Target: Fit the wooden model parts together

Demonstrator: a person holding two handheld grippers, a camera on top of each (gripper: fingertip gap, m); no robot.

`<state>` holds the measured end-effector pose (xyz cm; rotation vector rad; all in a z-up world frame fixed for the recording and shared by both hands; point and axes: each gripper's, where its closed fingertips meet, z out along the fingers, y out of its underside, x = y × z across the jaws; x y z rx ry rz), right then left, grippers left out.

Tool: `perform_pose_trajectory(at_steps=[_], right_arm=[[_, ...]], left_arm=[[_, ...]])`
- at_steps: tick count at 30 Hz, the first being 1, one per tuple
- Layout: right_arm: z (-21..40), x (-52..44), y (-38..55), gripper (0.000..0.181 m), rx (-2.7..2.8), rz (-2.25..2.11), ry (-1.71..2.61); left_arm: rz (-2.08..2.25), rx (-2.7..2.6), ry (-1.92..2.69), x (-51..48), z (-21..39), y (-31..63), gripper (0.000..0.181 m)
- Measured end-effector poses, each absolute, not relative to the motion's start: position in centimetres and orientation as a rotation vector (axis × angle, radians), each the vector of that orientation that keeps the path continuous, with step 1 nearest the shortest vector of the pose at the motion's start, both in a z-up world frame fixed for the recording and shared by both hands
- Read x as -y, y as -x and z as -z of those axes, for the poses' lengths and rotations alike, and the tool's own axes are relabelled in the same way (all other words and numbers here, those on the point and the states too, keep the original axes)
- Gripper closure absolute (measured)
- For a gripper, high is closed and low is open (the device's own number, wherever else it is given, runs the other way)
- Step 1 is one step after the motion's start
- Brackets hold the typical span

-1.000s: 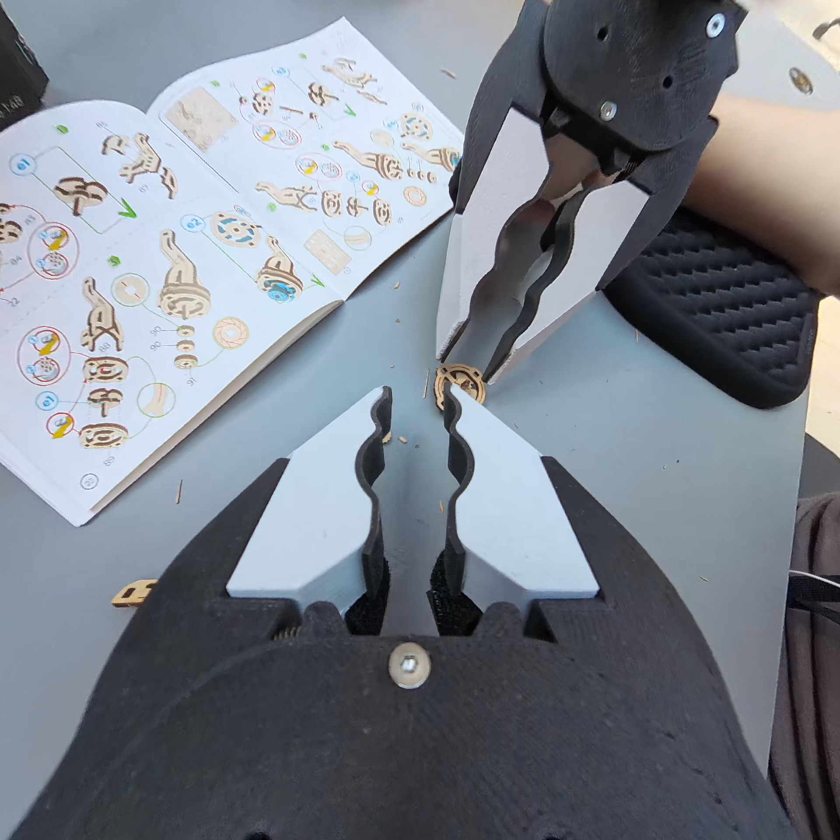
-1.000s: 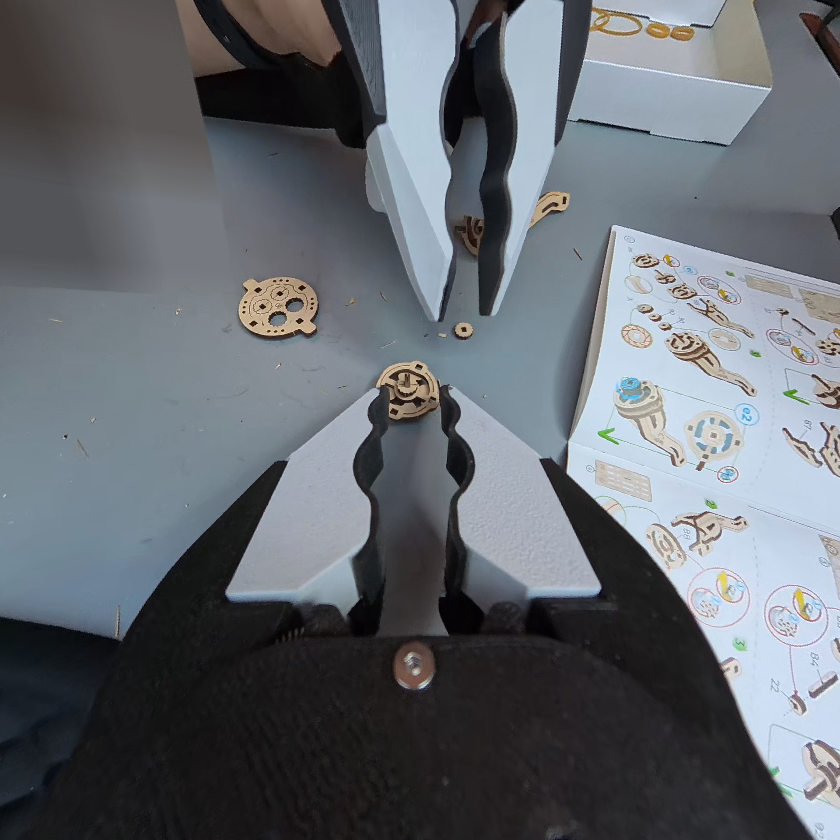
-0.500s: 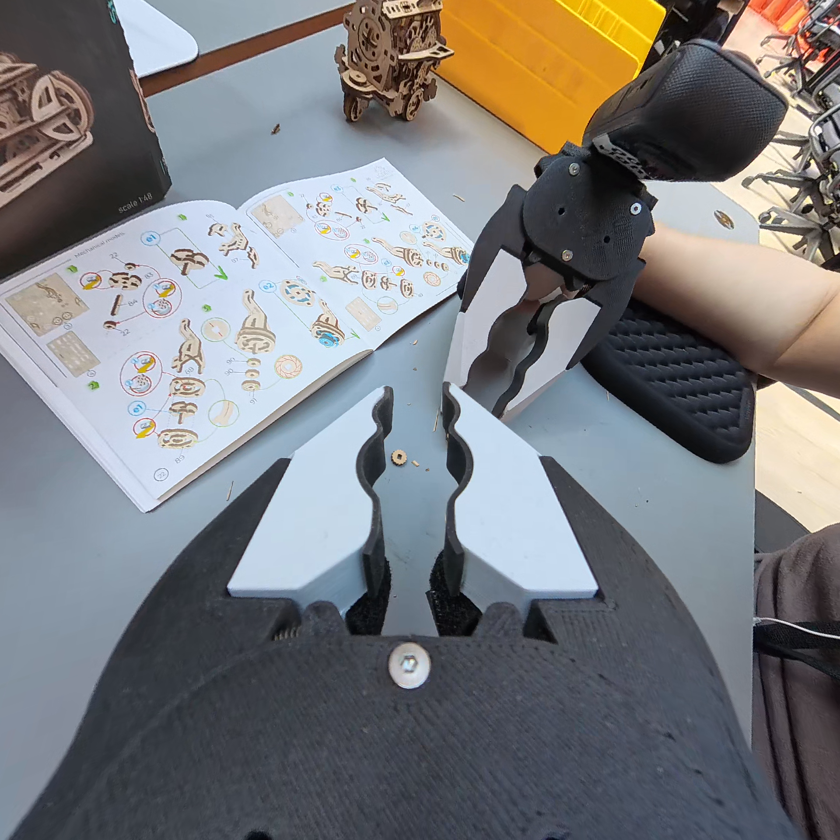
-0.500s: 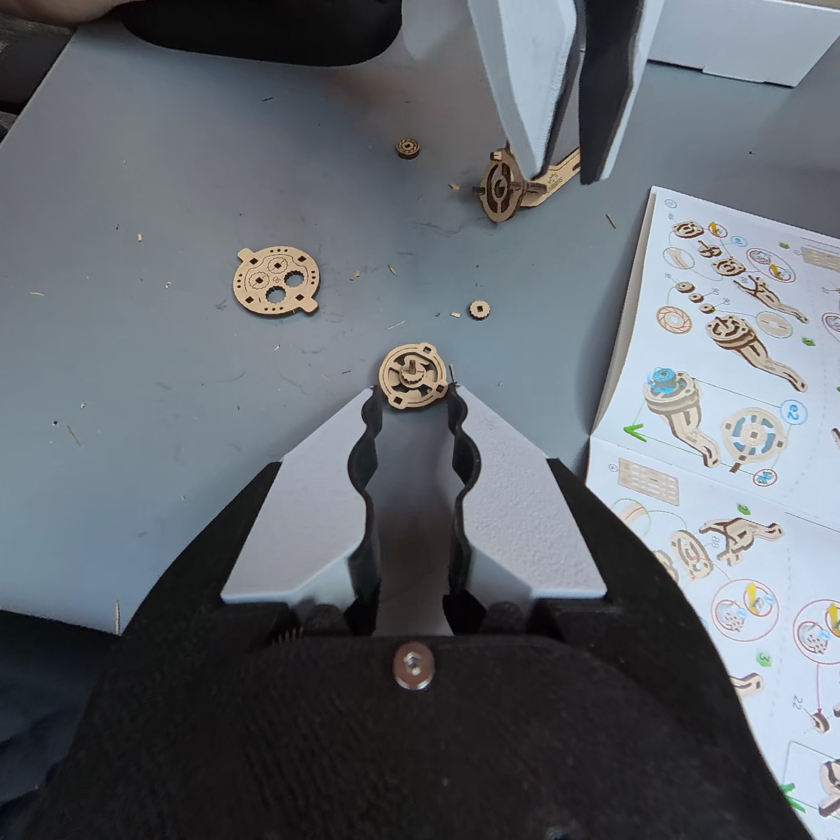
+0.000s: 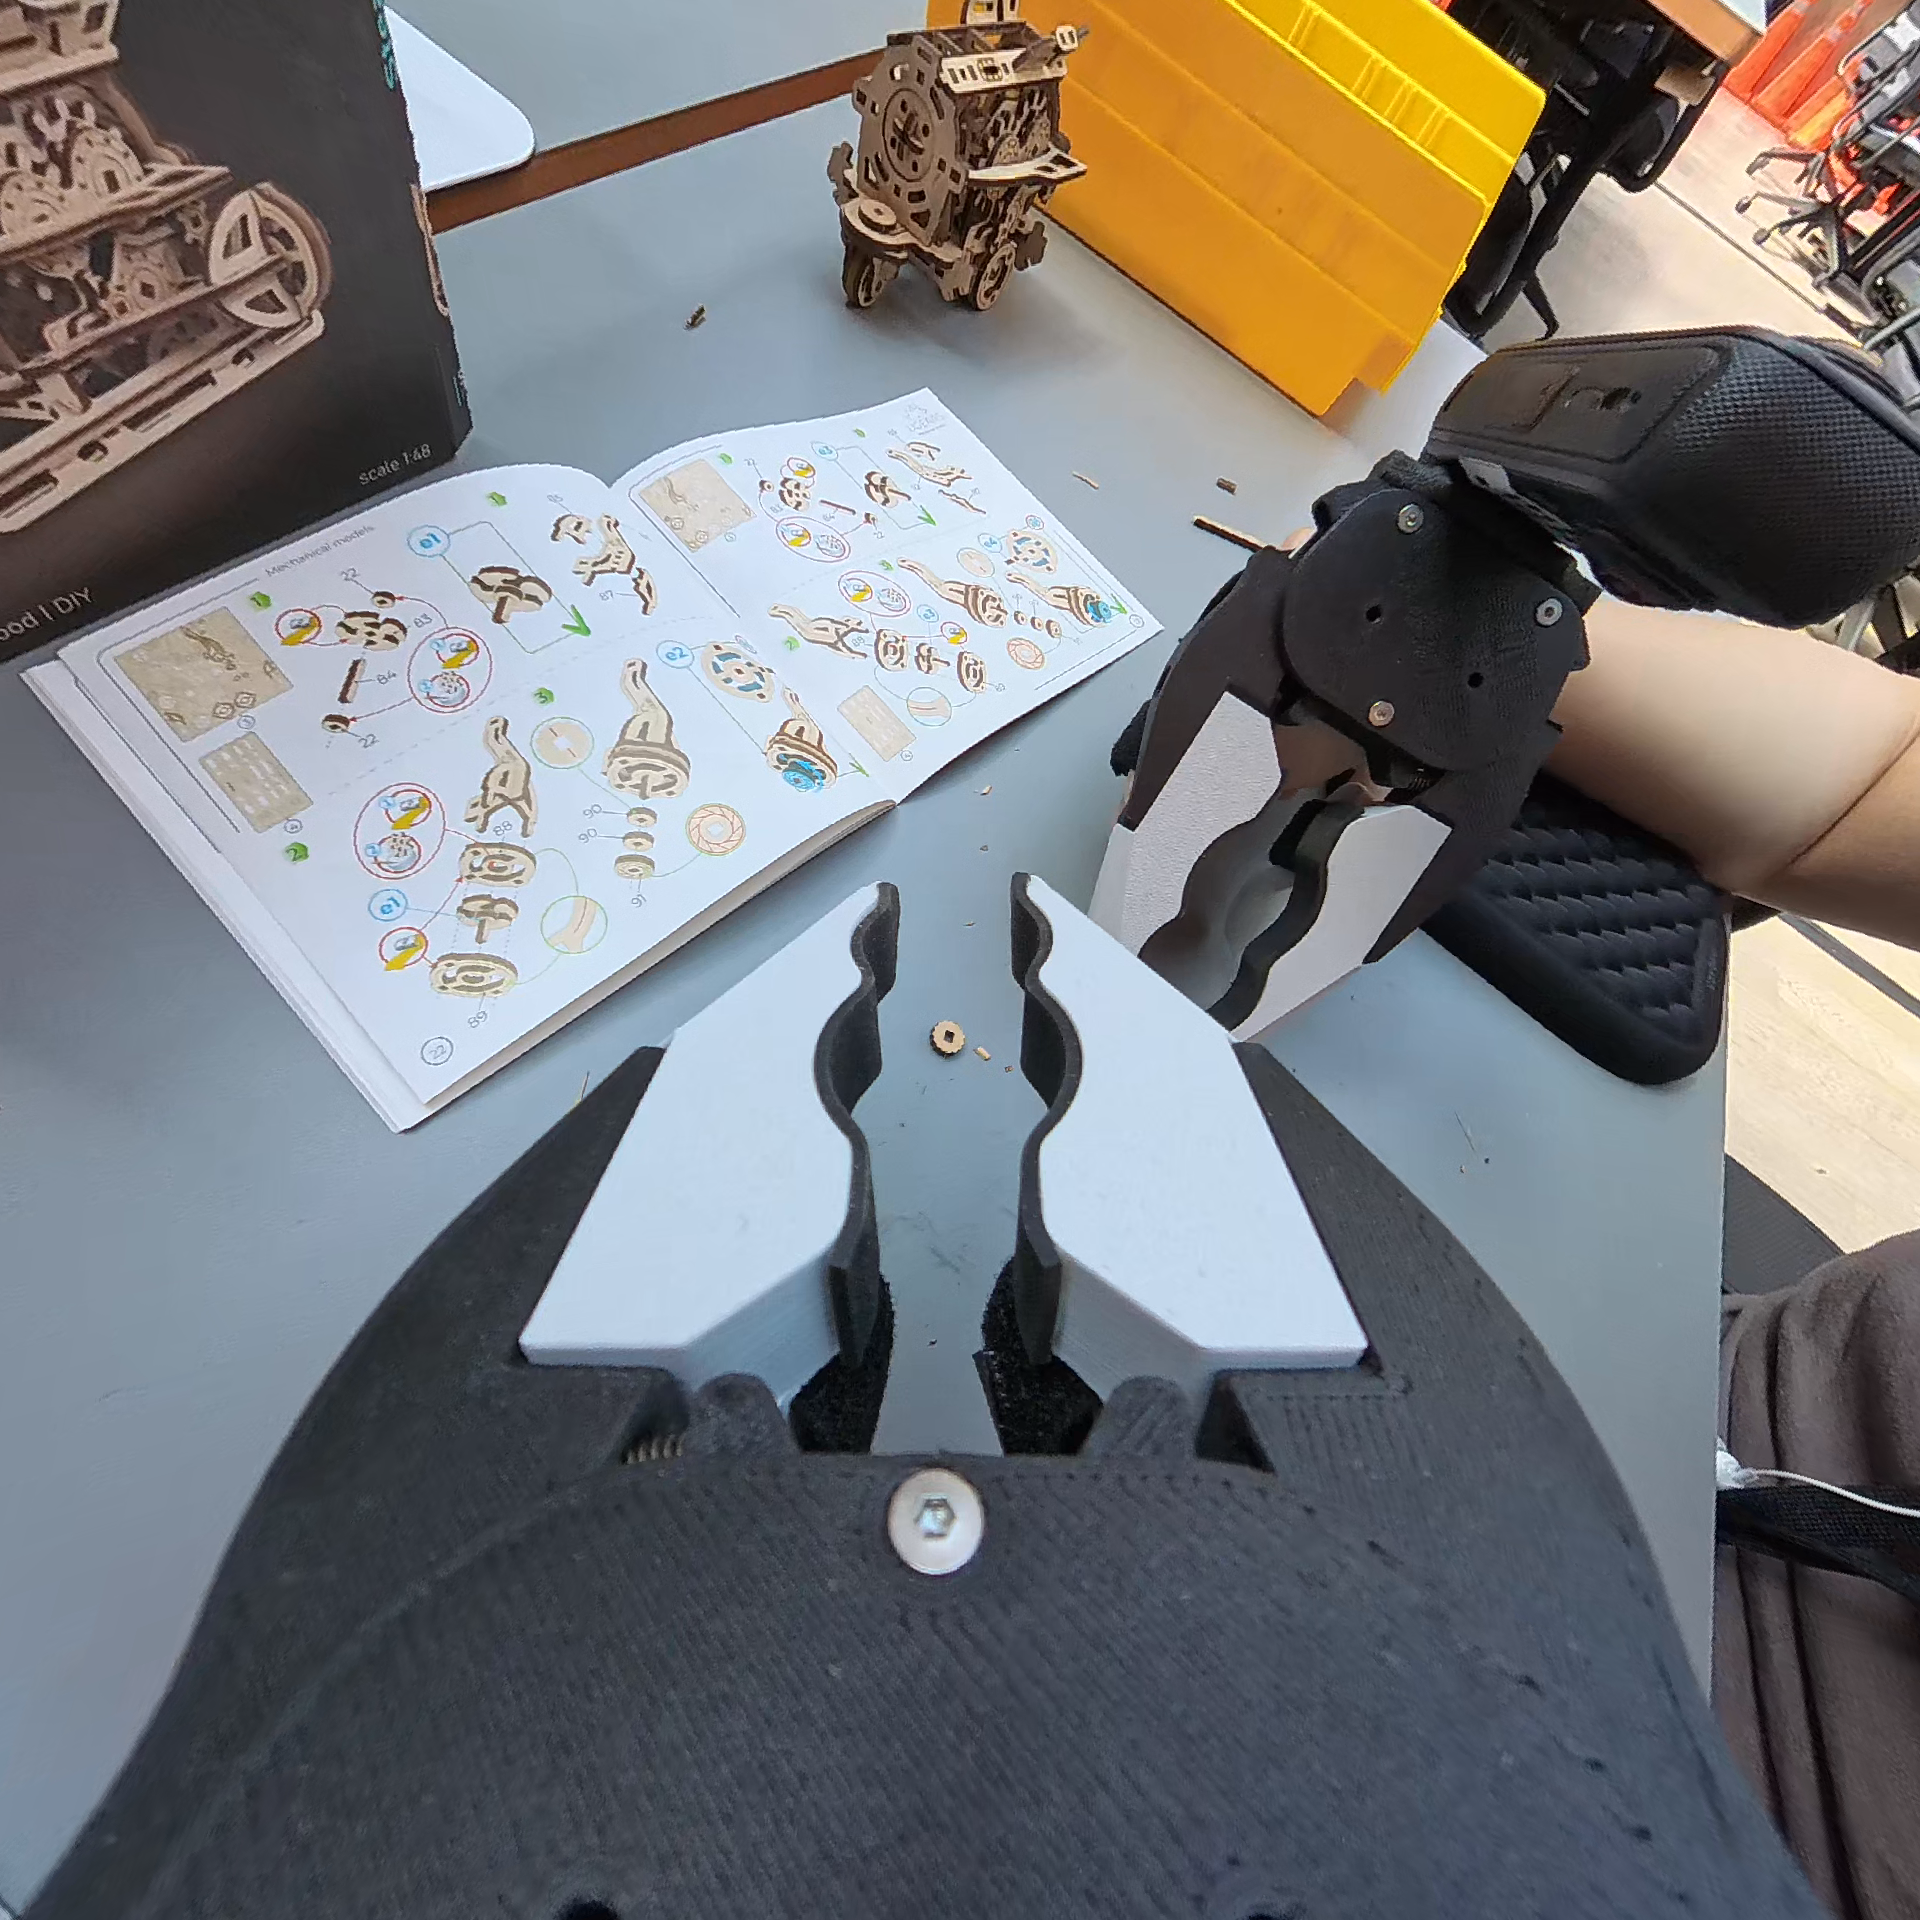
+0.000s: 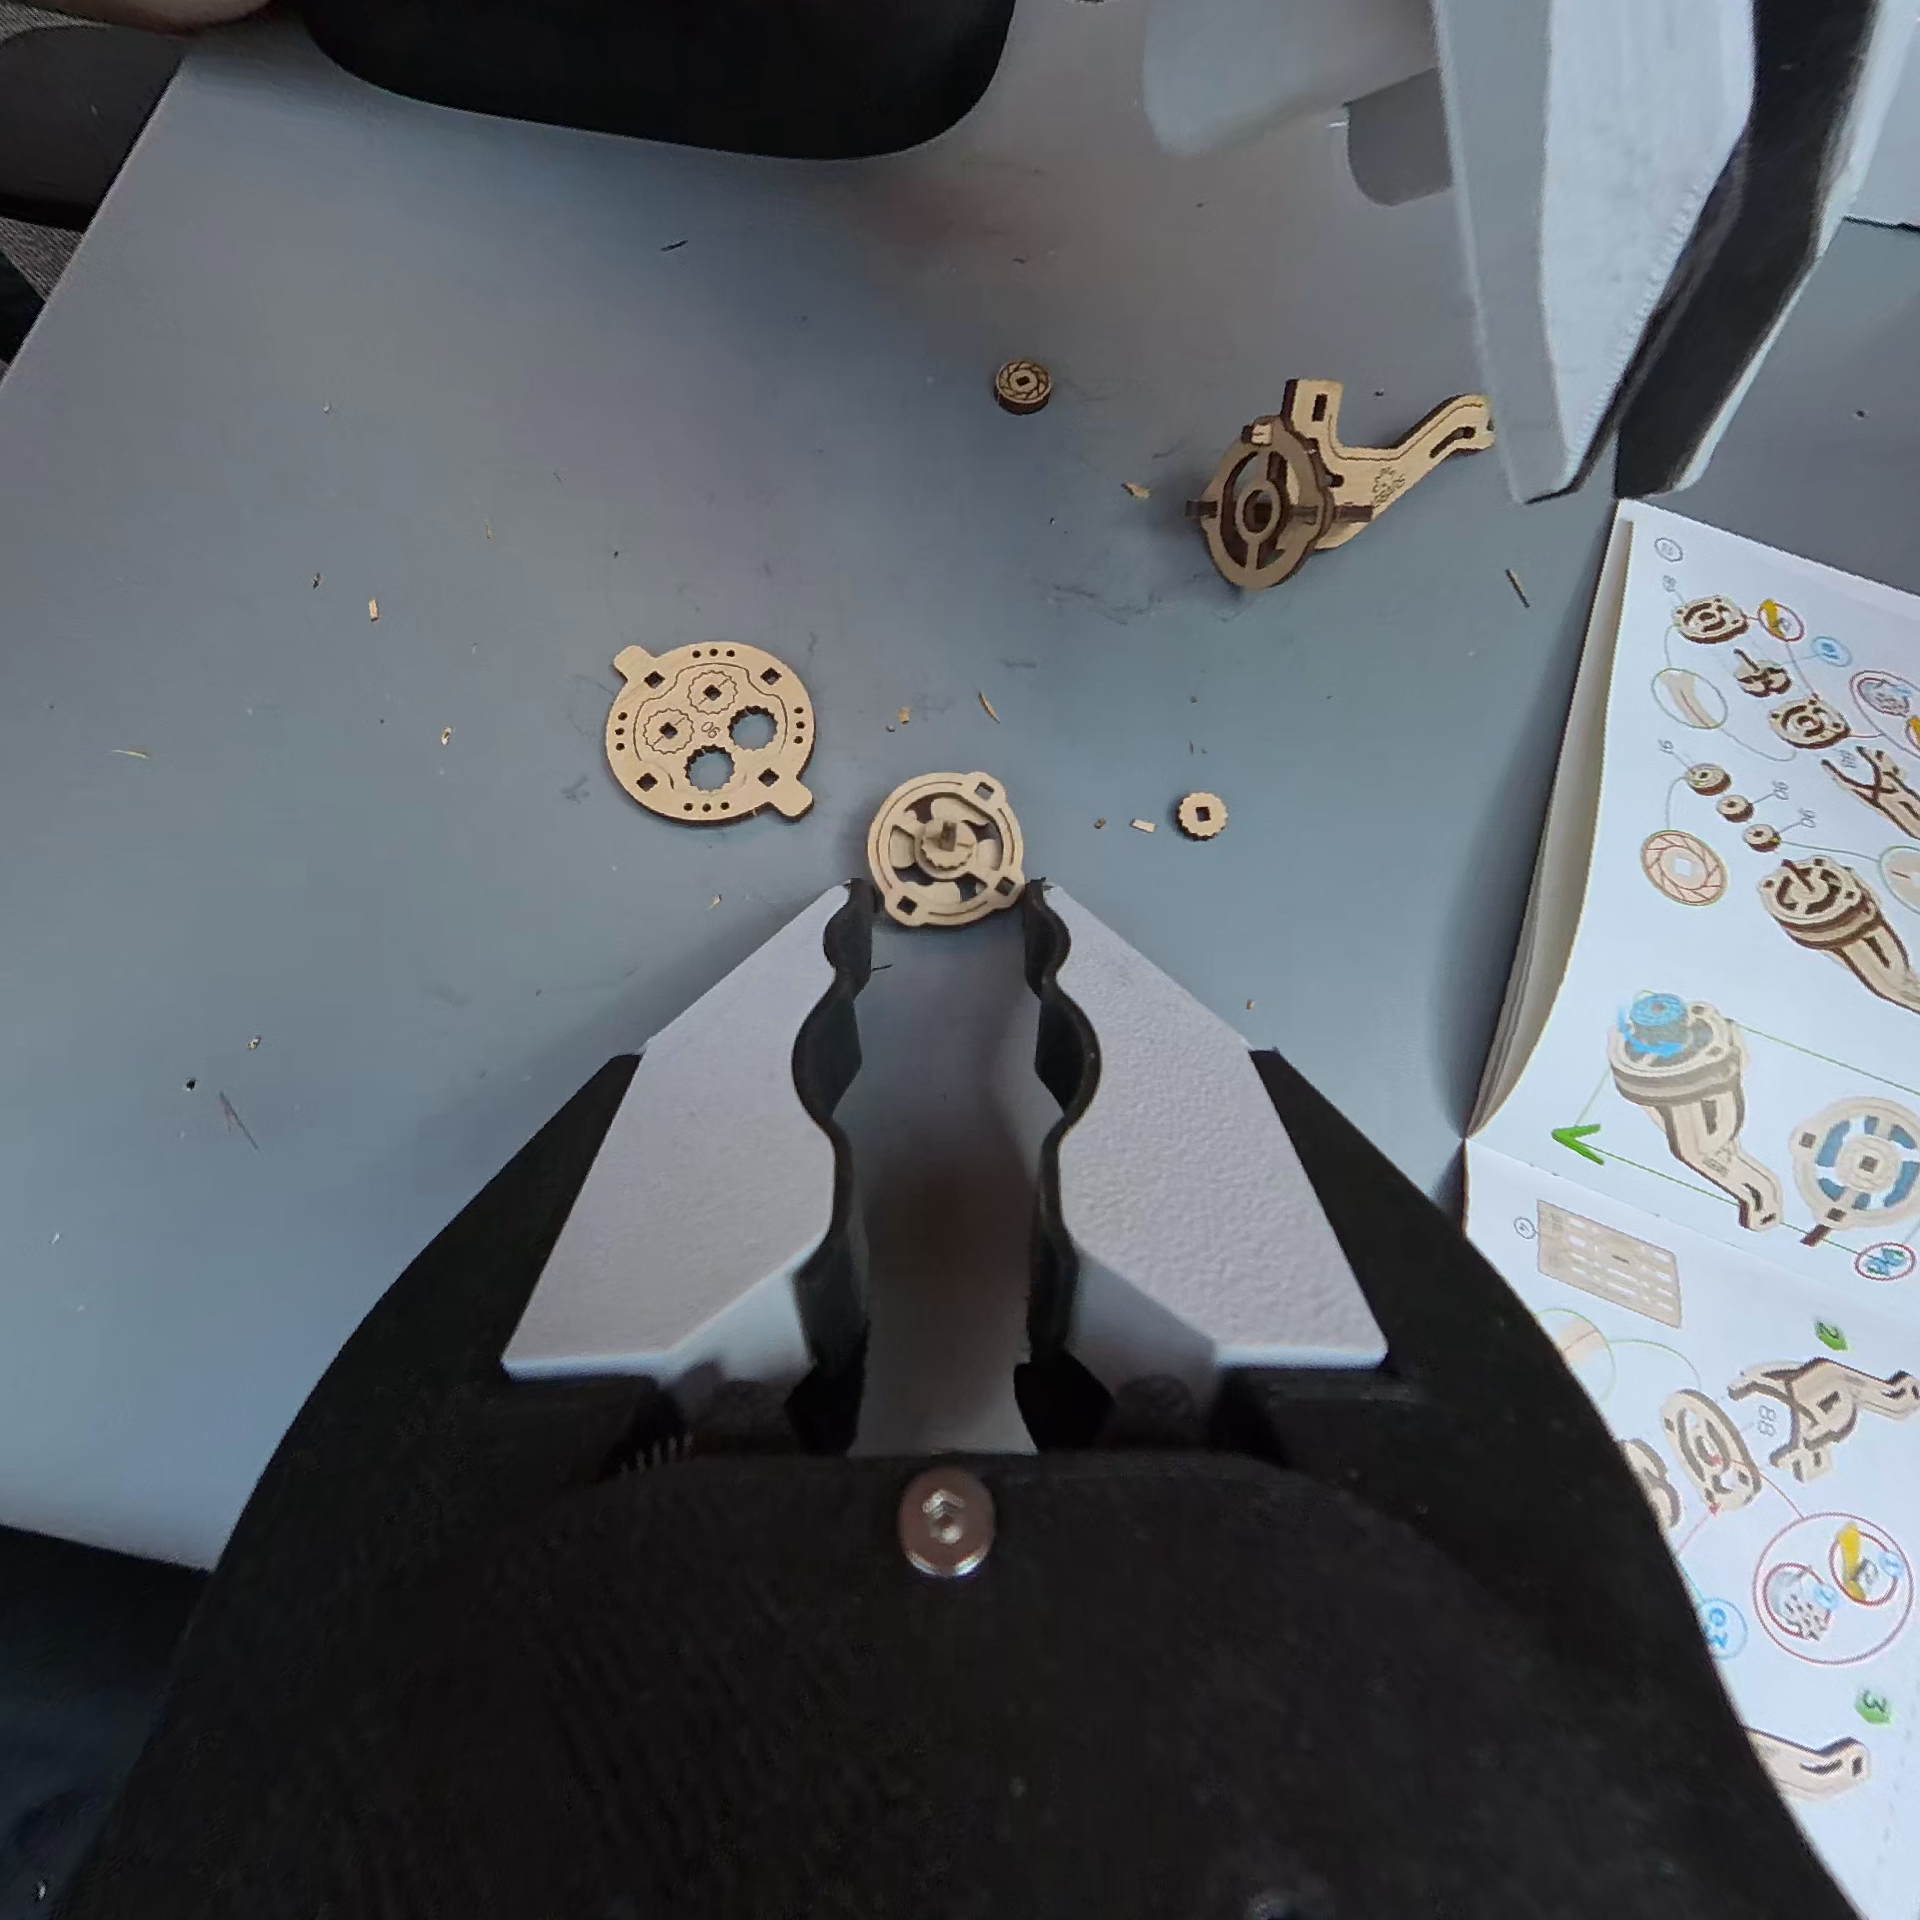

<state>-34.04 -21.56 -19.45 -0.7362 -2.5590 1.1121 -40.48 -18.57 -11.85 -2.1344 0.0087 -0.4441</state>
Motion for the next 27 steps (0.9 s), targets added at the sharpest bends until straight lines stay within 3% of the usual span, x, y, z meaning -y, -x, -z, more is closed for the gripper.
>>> perform_pose_trajectory(at_steps=[7, 18, 27], right_arm=[[18.2, 21.6, 33.9, 0.146, 2.522, -1.240, 0.748], [17.3, 19.3, 39.2, 0.161, 2.284, -1.246, 0.991], [18.9, 20.5, 39.3, 0.162, 2.314, -1.155, 1.090]], left_arm=[[0.432, 0.025, 2.107, 18.8, 11.2, 41.6, 0.161], [0.382, 0.110, 1.905, 19.7, 7.5, 44.8, 0.156], [0.364, 0.143, 1.839, 20.2, 6.3, 45.8, 0.155]])
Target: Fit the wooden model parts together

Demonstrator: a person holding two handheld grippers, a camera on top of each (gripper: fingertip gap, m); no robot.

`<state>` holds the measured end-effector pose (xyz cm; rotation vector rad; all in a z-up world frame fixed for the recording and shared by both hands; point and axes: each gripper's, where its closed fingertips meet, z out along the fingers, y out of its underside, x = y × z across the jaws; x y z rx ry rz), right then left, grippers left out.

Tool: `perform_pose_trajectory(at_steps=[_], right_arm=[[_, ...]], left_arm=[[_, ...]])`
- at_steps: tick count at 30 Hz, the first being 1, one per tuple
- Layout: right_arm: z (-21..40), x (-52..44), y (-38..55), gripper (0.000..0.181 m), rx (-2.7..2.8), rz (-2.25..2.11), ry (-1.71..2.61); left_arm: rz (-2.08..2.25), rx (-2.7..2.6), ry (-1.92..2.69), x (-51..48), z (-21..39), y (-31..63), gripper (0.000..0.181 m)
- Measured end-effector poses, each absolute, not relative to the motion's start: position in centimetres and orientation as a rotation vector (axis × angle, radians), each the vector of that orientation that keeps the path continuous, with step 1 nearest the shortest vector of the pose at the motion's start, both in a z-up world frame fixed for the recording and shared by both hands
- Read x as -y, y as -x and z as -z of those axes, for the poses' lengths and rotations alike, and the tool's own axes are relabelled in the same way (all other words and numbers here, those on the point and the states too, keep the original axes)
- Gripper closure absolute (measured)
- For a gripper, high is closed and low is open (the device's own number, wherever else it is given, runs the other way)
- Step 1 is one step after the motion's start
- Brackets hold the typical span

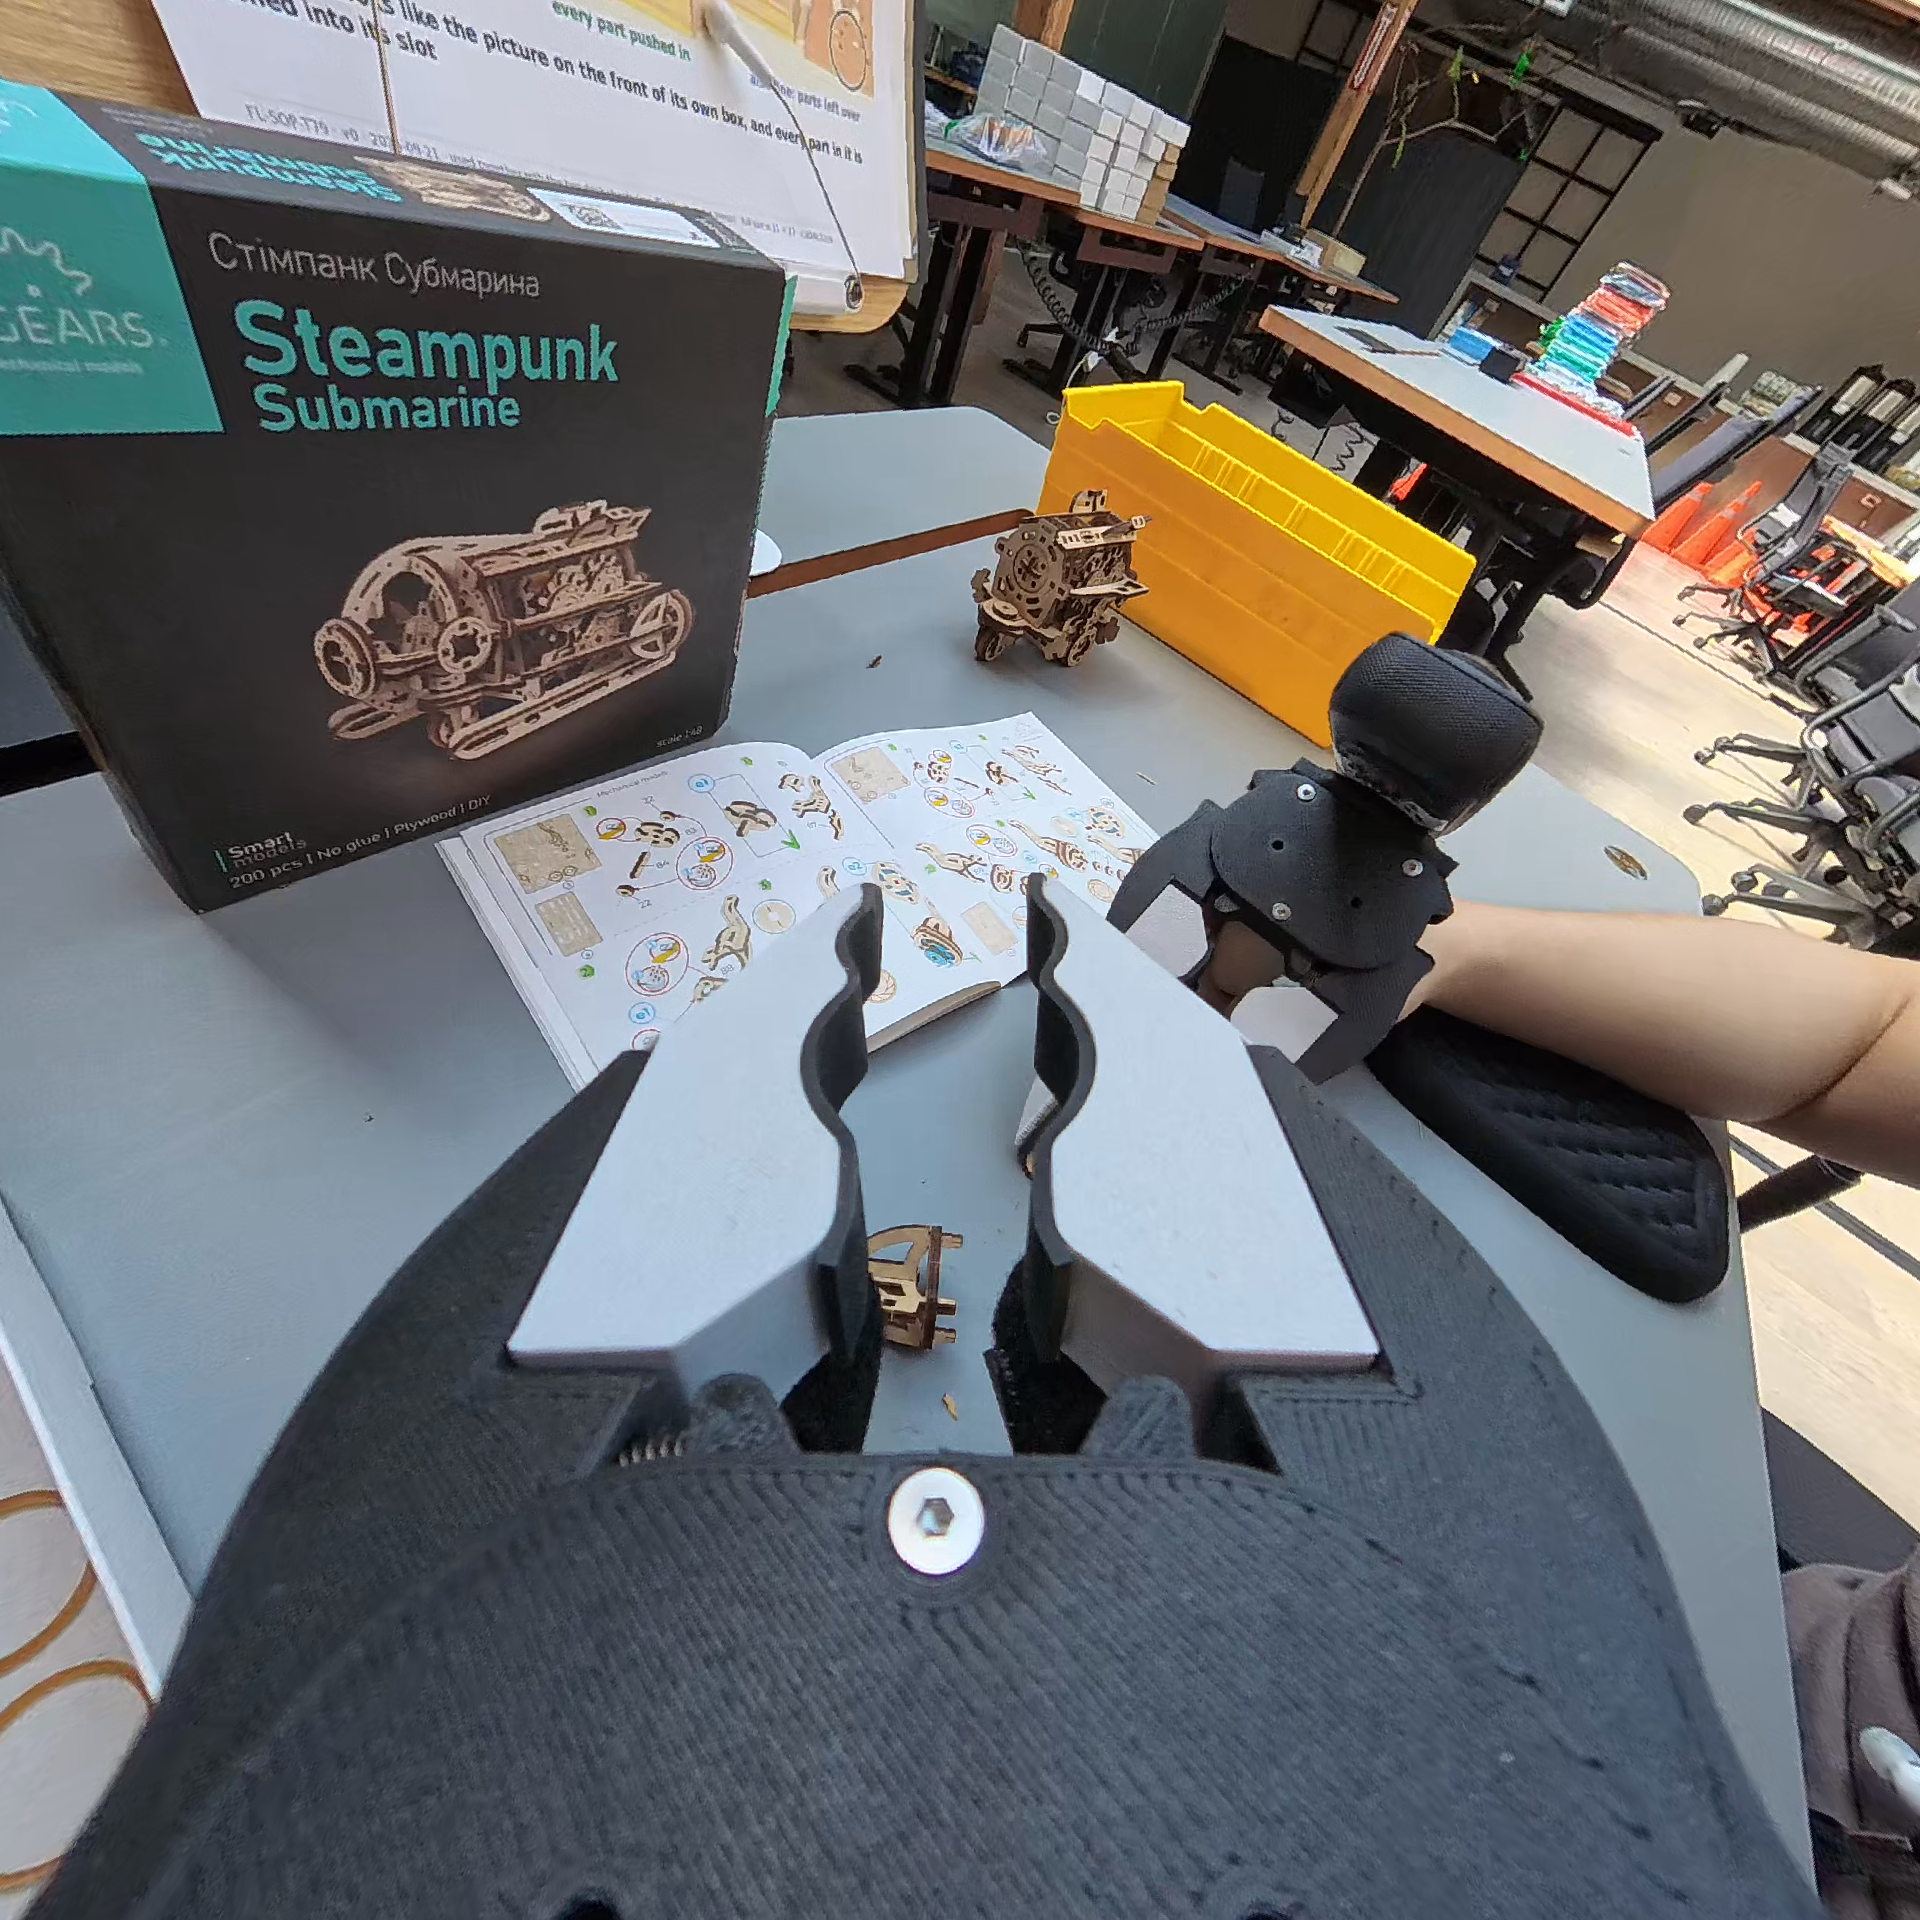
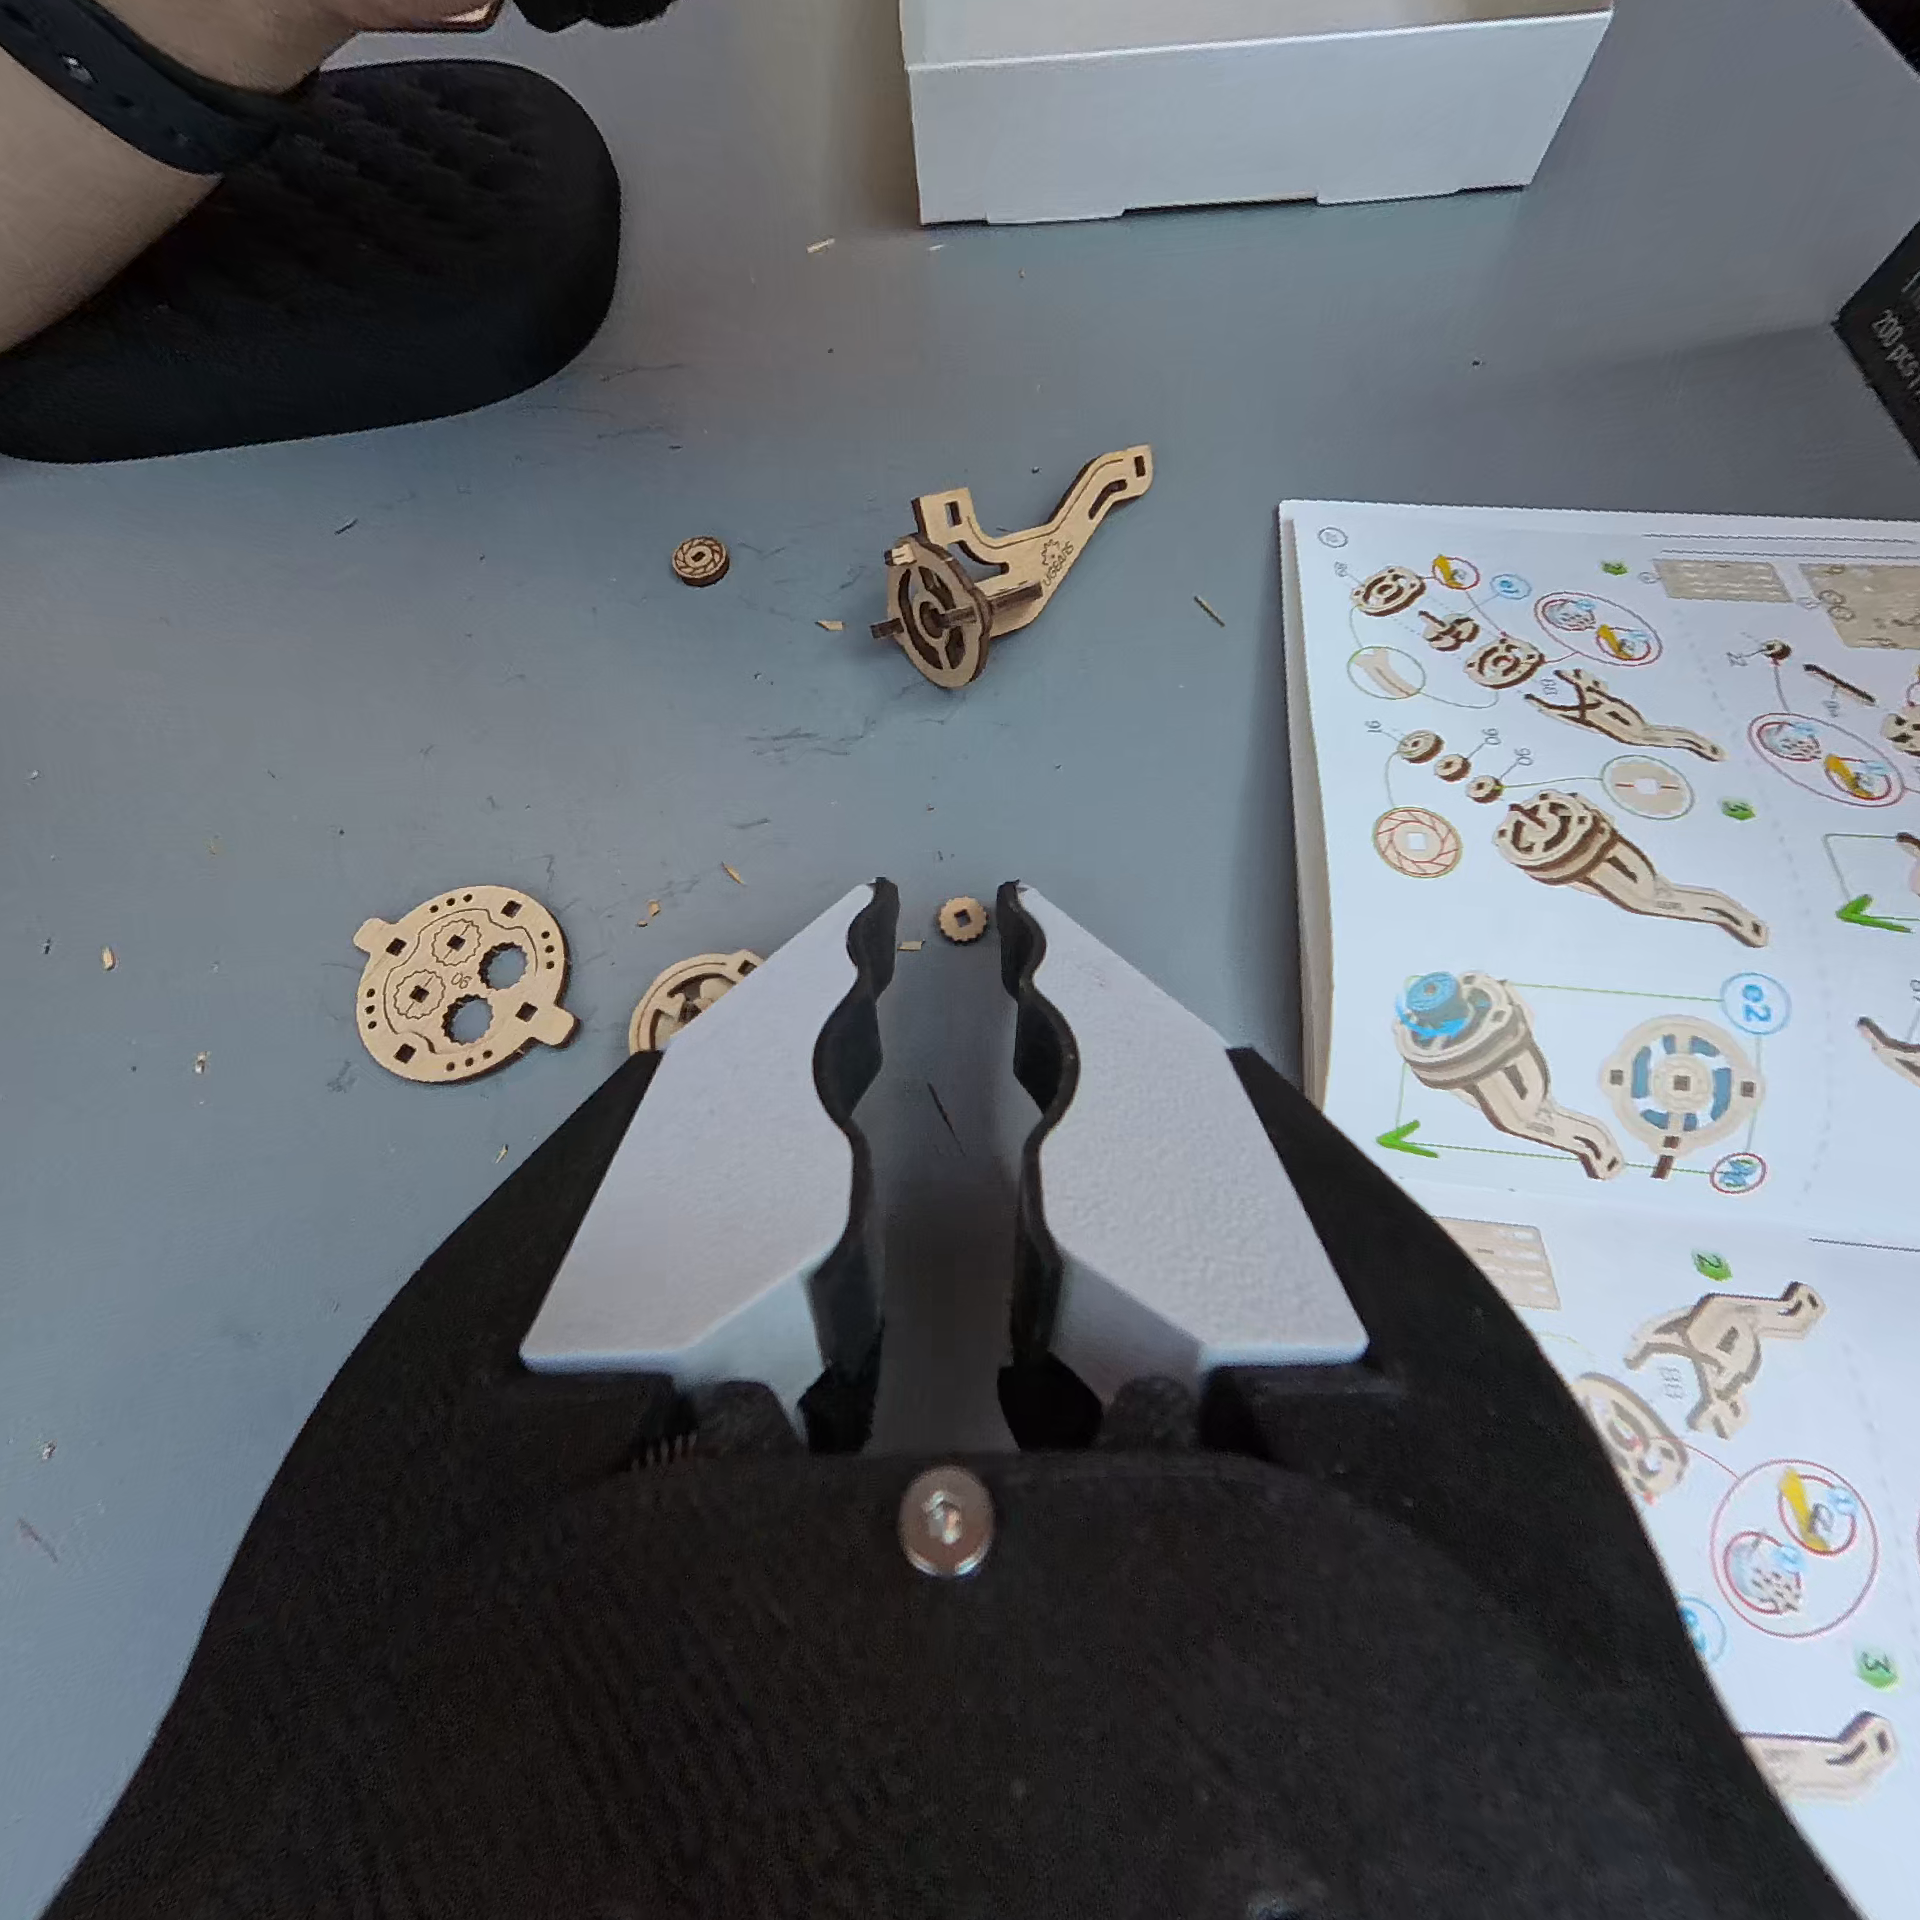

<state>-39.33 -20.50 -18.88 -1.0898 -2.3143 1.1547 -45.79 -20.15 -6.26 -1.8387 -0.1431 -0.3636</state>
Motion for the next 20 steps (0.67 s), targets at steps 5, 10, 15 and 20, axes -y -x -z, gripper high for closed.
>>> perform_pose_trajectory(at_steps=[5, 10, 15, 20], right_arm=[[19.4, 20.3, 39.3, 0.172, 2.310, -1.059, 1.070], [19.4, 20.1, 39.2, 0.173, 2.290, -1.054, 1.109], [15.9, 19.5, 38.8, 0.174, 2.112, -1.276, 1.255], [8.6, 18.9, 37.9, 0.174, 1.676, -2.004, 1.493]], left_arm=[[0.376, 0.162, 1.840, 20.1, 6.4, 46.0, 0.154], [0.365, 0.117, 1.790, 20.2, 5.6, 45.8, 0.154], [0.340, -0.080, 1.656, 21.0, 3.3, 44.3, 0.155], [0.400, -0.329, 1.586, 21.8, 2.6, 40.3, 0.153]])
